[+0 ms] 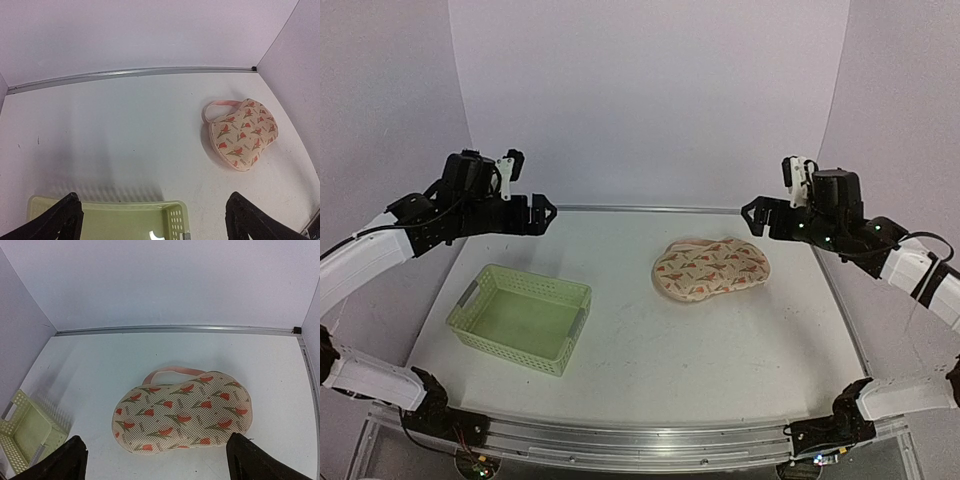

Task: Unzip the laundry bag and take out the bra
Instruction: Pick up the bin from the center of the board.

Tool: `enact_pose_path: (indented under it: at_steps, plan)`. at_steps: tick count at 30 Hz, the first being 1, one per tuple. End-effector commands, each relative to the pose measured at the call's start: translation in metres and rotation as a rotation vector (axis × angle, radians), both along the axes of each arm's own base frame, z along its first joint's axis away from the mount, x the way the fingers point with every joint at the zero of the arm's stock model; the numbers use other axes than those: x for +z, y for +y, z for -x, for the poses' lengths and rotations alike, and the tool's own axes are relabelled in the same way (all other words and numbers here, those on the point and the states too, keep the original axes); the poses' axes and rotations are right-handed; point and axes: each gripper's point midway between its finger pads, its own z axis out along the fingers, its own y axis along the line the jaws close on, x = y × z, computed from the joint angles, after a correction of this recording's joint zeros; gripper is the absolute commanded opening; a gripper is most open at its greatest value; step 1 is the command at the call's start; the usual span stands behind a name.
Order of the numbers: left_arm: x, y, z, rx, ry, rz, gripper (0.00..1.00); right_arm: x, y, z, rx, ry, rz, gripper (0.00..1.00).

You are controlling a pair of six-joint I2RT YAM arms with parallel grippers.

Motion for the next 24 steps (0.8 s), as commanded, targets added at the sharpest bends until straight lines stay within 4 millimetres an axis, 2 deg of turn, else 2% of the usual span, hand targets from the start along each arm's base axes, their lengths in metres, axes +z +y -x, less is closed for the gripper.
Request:
enact_pose_path:
  at_steps: [1,7,14,18,24]
  plan:
    - [0.025,0.01,0.006,0.016,-0.081,0.027,0.99,0.039,-0.001,0.005,0.009,-0.094,-0.039,0.98]
    - [0.028,0.02,0.01,0.06,-0.085,0.039,0.99,0.034,-0.003,0.007,0.011,-0.094,-0.025,0.98]
    - [0.017,0.049,0.017,0.252,-0.017,0.133,0.99,0.028,0.008,0.009,0.067,-0.073,-0.039,0.98]
    - [0.002,0.064,0.028,0.363,0.052,0.249,0.98,0.019,0.01,0.01,0.076,-0.054,-0.04,0.98]
    - [-0.039,0.074,0.042,0.502,0.201,0.382,0.93,0.01,0.01,0.011,0.073,-0.036,-0.046,0.98]
